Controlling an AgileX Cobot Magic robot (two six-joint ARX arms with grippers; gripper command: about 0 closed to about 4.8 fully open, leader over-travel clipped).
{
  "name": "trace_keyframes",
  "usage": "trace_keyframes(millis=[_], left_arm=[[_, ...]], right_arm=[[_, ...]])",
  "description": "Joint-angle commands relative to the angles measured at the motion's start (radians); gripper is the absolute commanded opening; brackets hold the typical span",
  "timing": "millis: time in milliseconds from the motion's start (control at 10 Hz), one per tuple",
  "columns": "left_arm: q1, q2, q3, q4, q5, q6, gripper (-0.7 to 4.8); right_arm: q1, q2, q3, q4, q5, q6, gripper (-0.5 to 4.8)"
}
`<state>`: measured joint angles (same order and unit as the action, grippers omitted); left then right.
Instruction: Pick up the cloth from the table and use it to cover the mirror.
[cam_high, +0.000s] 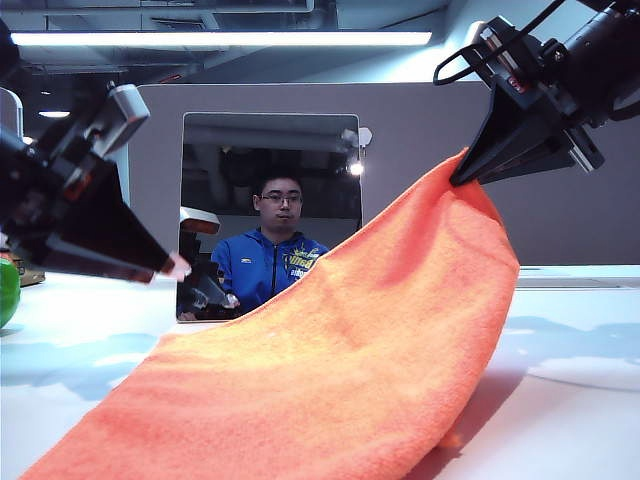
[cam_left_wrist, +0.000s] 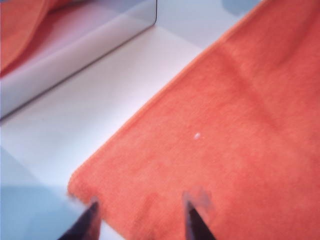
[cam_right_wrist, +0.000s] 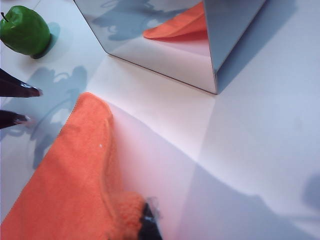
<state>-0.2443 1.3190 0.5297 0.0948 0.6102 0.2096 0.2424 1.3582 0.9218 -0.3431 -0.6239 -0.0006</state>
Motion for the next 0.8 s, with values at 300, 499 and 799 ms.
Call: trace_keyframes(millis=[300,499,799], left_arm=[[-0.002,0.049,0.004,0.077,-0.076,0.086,2.38],[-0.003,0.087,0.007,0.087,-0.082,0.134,2.38],[-0.003,0.087,0.007,0.086,-0.087,0.218,2.38]], right_arm=[[0.002,-0.005,0.003,0.003,-0.007,-0.004,-0.05],[0.003,-0.005,0.003,0.003,-0.007,-0.004,-0.05],[0.003,-0.005,0.003,0.003,-0.007,-0.003,-0.05]])
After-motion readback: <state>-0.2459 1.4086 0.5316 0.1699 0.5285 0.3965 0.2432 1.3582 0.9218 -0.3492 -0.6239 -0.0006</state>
